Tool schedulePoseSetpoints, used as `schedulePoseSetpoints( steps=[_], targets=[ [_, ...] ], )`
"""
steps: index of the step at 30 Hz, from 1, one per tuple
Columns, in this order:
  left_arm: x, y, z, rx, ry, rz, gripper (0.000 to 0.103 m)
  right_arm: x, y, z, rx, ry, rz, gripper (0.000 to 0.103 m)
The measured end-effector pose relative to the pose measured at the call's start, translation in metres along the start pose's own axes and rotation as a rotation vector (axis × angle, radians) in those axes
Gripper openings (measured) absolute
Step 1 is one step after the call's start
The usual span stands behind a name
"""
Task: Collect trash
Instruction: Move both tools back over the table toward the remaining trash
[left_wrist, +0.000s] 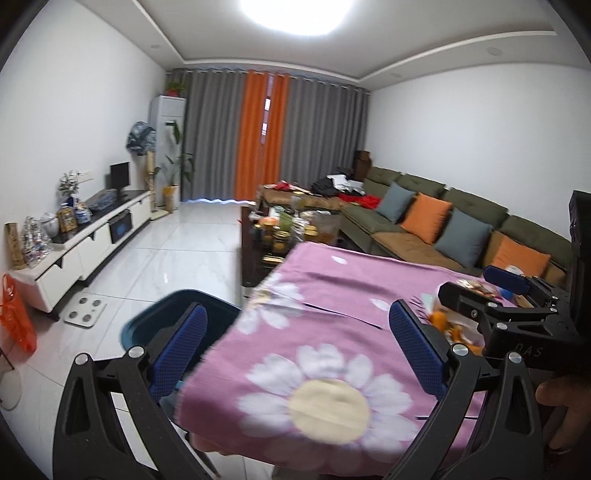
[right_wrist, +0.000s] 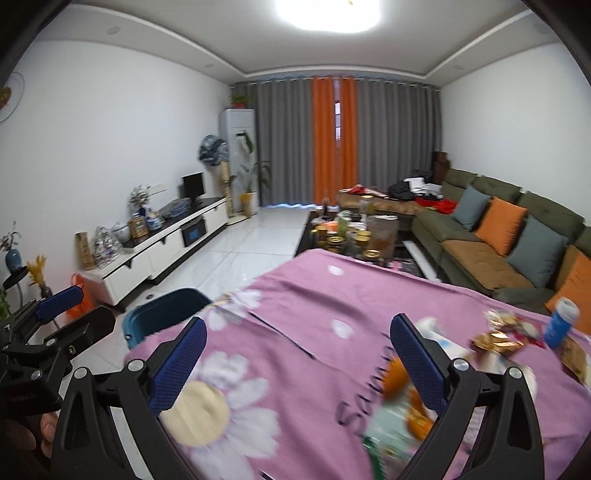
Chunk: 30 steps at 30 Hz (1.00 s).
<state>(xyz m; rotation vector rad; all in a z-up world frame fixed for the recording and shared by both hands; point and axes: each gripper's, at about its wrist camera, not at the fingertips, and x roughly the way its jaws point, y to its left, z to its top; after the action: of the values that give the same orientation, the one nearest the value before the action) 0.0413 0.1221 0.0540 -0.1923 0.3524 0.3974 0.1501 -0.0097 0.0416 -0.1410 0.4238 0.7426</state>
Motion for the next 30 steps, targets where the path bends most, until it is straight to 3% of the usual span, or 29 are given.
schedulePoseSetpoints(
  steps=[10, 18, 30],
  targets=[
    [-0.002, -0.055, -0.012, 0.06, 0.031, -0.169, 0.097, -0.056, -0.054, -0.034, 0.058, -0.029, -0.185, 0.096],
    [-0.007, -0.091, -0.033, 0.101, 0.038, -0.292, 0.097, -0.116, -0.081, -0.086, 0.091, -0.047, -0.309, 0.096],
    [-0.003, -0.131, -0.061, 0.165, 0.086, -0.413, 0.097, -0.155, -0.087, -0.126, 0.128, -0.034, -0.379, 0.096]
  ],
)
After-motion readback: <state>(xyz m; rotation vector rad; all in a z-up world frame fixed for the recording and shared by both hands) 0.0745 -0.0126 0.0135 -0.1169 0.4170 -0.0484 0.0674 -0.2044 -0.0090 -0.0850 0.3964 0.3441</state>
